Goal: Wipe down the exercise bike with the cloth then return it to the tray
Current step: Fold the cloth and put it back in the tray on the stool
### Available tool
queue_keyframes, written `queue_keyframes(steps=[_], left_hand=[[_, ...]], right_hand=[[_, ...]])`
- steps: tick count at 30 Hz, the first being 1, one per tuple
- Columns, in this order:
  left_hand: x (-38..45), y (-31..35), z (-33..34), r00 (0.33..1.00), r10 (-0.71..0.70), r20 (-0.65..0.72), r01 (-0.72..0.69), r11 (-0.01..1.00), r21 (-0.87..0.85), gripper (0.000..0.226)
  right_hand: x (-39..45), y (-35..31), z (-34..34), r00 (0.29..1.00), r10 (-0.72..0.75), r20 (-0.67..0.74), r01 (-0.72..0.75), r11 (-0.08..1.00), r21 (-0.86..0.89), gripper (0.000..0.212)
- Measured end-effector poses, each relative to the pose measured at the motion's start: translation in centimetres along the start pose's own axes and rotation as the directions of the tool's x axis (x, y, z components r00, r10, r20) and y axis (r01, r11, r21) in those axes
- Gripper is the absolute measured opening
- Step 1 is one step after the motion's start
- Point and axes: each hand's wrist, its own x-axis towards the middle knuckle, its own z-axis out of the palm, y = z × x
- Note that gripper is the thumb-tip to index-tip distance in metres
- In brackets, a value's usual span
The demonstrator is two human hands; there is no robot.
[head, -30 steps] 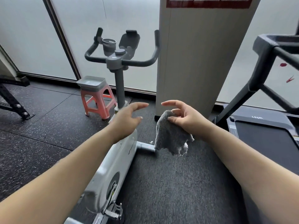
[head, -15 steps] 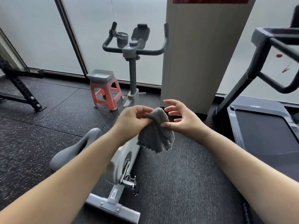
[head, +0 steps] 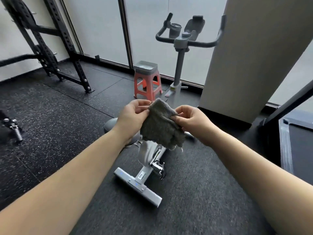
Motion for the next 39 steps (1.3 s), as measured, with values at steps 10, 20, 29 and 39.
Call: queue_keyframes(steps=[10, 20, 29, 39], left_hand=[[-2.9, -3.2, -15.9, 0.983, -0.182, 0.007, 0.17, 0.932, 0.319, 0.062], [-0.7, -2.7, -35.0, 0.975, 0.213, -0.057, -0.174, 0.902, 0.394, 0.052], [6.5, -3.1, -44.3, 0.97, 0.225, 0.093, -0.238, 0.797, 0.556, 0.064], [18.7, -7.3, -50.6, 0.993, 0.078, -0.089, -0.01, 0.802, 0.598, 0.034]], right_hand=[[3.2, -4.1, 14.0, 0.998, -0.014, 0.066, 0.008, 0.996, 0.091, 0.019], [9.7, -7.3, 30.9, 0.97, -0.042, 0.24, 0.007, 0.989, 0.145, 0.062], [19.3, -10.3, 39.7, 0.975, -0.087, 0.203, 0.103, 0.993, -0.066, 0.031], [34.3, -11.9, 45.5, 0.963, -0.164, 0.213, 0.181, 0.981, -0.063, 0.026]])
